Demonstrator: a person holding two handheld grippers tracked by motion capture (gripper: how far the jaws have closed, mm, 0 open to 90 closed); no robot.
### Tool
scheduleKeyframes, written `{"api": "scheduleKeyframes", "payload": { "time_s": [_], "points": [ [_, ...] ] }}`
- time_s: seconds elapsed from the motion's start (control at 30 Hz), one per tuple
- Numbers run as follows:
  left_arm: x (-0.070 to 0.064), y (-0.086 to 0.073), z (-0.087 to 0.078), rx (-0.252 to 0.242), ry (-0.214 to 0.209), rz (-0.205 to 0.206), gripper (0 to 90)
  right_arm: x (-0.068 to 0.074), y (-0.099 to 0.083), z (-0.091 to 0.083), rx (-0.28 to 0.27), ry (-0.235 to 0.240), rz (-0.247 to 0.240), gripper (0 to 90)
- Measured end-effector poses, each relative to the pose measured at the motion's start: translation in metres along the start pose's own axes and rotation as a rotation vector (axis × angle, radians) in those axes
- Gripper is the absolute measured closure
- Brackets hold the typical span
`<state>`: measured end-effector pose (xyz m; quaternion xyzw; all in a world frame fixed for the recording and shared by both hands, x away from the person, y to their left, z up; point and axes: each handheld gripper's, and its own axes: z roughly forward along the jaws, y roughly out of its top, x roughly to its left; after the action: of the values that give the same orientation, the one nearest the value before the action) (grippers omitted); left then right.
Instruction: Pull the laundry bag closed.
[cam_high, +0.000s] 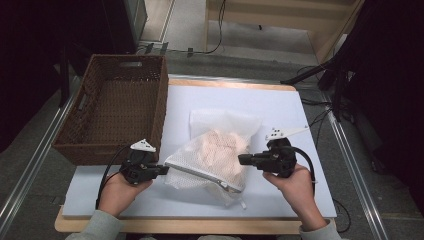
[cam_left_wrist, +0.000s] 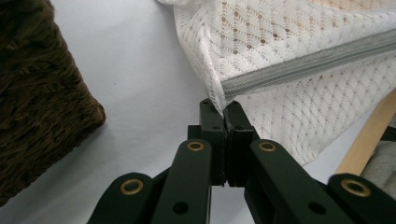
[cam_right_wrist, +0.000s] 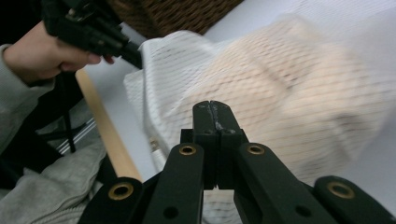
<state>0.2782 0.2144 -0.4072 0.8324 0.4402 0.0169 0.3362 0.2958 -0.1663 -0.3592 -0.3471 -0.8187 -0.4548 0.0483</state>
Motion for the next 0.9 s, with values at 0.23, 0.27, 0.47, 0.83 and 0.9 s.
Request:
{"api": "scheduleKeyframes", "payload": {
  "time_s": [0.23,0.27,0.47,0.83,0.9],
  "points": [
    [0.0,0.0,-0.001,0.01,-0.01,0.013,89.2,0.017,-0.02,0.011,0.044,0.045,-0.052,81.8],
    [0.0,0.0,-0.001,0.011,-0.008,0.014,89.1,0.019,-0.023,0.012,0.052,0.049,-0.048,80.3],
    [0.0,0.001,0.0,0.015,-0.013,0.019,88.9,0.026,-0.04,0.021,0.087,0.069,-0.055,74.0],
    [0.0,0.003,0.003,0.028,-0.025,0.029,88.7,0.023,-0.051,0.042,0.149,0.065,-0.039,69.2],
    [0.0,0.003,0.003,0.03,-0.023,0.031,88.6,0.022,-0.05,0.044,0.142,0.072,-0.03,68.3]
  ]
}}
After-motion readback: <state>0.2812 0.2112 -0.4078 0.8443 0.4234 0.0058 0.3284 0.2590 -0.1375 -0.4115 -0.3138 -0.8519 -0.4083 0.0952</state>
